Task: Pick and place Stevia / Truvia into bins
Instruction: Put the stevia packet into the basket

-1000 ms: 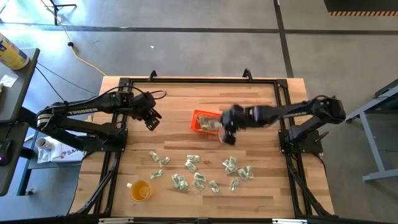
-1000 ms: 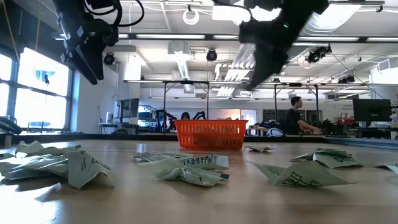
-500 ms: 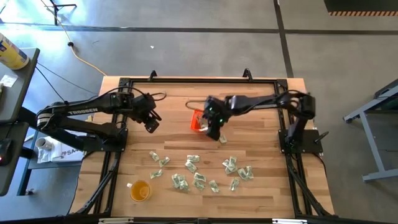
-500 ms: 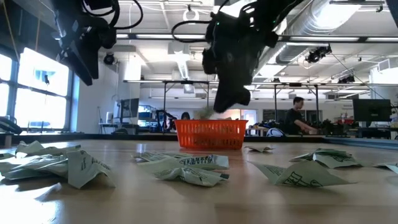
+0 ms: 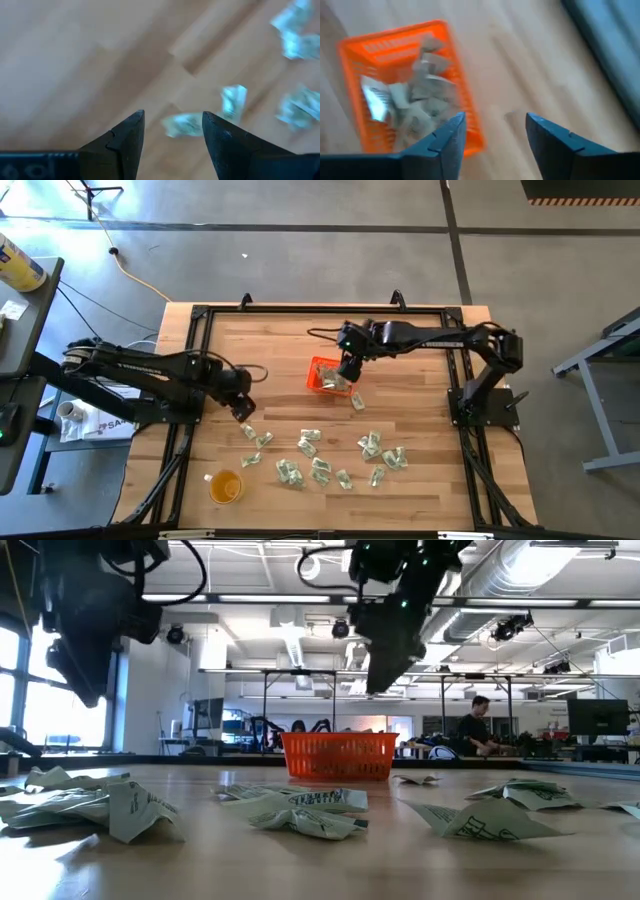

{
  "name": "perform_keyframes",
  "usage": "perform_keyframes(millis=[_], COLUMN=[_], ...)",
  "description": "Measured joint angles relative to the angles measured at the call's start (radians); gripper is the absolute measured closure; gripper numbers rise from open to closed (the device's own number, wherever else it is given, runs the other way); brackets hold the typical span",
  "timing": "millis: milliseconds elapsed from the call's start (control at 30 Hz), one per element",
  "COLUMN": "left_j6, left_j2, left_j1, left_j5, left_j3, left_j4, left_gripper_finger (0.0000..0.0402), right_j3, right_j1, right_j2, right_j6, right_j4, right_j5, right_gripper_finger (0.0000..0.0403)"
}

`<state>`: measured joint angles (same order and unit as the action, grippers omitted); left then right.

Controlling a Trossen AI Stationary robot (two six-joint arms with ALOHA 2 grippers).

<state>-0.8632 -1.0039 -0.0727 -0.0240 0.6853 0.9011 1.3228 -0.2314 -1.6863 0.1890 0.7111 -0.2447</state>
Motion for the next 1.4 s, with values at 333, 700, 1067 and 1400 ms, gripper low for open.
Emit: perform_keyframes(millis=[333, 700, 1067, 1400], left_j6=[0.207, 0.329, 0.602, 0.933], left_j2=[-0.075, -0.273, -0.425, -0.432], left_j1=[-0.310, -0.418, -0.395, -0.144], left_j5=[0.080, 0.191, 0.159, 0.155], left_j3=[-0.045, -0.046, -0.041, -0.043], left_j4=[-0.176, -0.191, -0.216, -0.290], left_gripper_finger=[0.0167, 0.0085, 0.0133, 0.0377], right_j3=[0.000, -0.067, -0.077, -0.077], right_j1=[-0.016, -0.024, -0.024, -0.019], right_j2=[0.073, 0.072, 0.072, 0.072], right_j6=[-0.067, -0.082, -0.067, -0.032], right_j4=[0.117, 0.144, 0.130, 0.156], right_j5=[-0.033, 0.013, 0.012, 0.013], right_gripper_finger=[0.0175, 0.0190, 0.0197, 0.0206])
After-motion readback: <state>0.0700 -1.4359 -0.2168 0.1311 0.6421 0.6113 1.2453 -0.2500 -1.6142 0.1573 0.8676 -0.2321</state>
